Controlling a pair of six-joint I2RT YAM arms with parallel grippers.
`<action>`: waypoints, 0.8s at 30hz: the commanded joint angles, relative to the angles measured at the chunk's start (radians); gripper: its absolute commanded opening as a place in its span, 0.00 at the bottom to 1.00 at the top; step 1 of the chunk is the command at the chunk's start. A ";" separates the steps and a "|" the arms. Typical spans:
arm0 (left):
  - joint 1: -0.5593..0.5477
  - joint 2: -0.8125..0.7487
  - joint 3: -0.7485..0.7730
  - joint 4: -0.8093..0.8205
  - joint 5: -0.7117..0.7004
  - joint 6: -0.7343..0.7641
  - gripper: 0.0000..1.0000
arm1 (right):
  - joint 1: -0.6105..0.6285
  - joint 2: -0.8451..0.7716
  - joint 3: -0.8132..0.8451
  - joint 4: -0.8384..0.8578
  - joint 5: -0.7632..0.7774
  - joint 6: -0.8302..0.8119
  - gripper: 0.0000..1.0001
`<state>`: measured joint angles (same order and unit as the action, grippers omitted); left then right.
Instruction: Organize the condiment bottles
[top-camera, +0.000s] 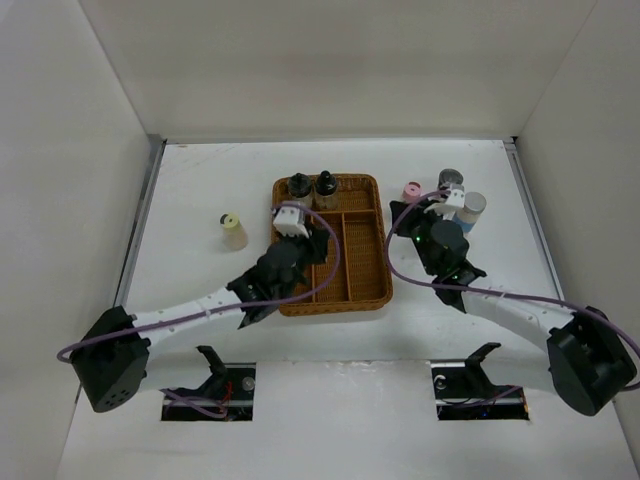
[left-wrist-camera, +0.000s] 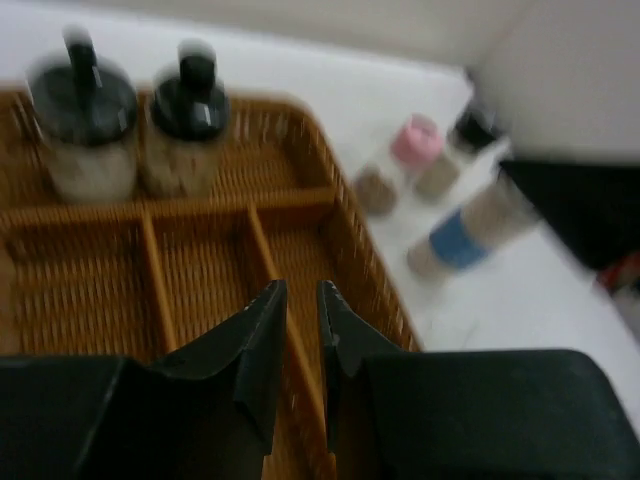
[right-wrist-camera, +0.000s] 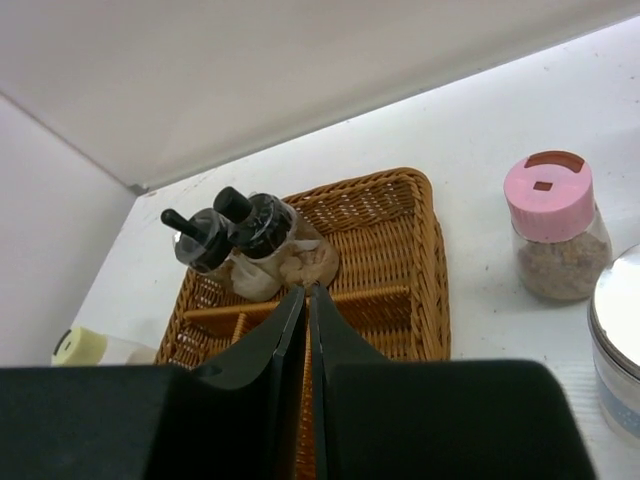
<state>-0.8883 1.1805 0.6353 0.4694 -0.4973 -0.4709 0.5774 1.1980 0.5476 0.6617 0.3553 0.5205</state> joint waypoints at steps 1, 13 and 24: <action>-0.080 -0.050 -0.141 0.072 0.042 -0.096 0.15 | 0.000 -0.052 0.069 -0.074 -0.009 -0.008 0.13; -0.206 -0.016 -0.350 0.452 0.138 -0.066 0.13 | -0.291 0.102 0.561 -0.773 0.099 -0.137 0.41; -0.166 -0.120 -0.431 0.454 0.138 -0.101 0.36 | -0.434 0.471 0.995 -1.047 0.060 -0.266 0.80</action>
<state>-1.0679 1.0878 0.2142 0.8429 -0.3756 -0.5518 0.1680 1.6520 1.4418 -0.2840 0.4225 0.3073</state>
